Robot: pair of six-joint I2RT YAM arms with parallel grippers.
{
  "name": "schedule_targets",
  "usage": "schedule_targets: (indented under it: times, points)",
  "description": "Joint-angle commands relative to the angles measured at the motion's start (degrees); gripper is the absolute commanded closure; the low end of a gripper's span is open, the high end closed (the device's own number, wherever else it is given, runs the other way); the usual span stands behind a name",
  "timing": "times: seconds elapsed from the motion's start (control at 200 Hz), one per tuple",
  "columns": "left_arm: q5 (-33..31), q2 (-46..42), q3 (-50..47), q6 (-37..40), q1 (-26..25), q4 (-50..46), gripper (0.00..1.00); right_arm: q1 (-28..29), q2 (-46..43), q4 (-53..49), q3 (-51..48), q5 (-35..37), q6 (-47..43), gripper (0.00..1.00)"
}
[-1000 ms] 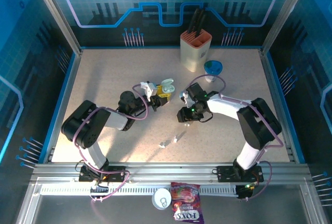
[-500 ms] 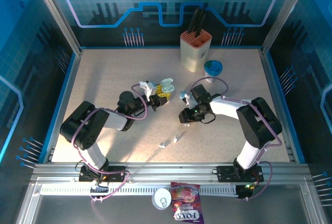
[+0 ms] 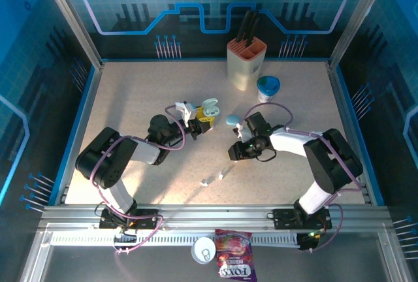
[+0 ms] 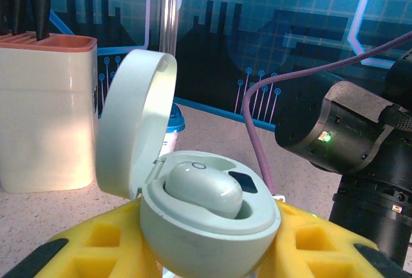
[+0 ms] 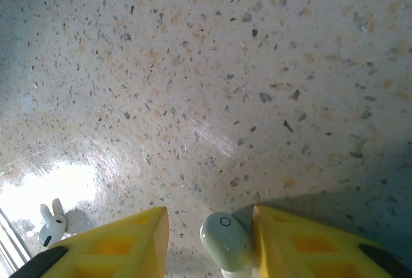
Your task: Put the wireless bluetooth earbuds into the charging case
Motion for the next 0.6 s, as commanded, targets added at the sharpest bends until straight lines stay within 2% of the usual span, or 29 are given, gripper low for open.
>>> schedule_targets:
  times: [0.0, 0.415, 0.595]
  points:
    - [0.32, -1.21, 0.13, -0.82, 0.44, 1.94, 0.7, -0.83, -0.53, -3.94, -2.2, -3.09, 0.71, 0.6]
    - [0.33, -0.95, -0.03, -0.8, 0.36, 1.95, 0.7, -0.9, 1.23, -0.83, -3.08, -2.74, 3.7, 0.73]
    - [0.45, -0.77, -0.22, -0.75, 0.35, 1.94, 0.7, -0.88, -1.69, -1.31, -2.96, -0.27, 3.94, 0.76]
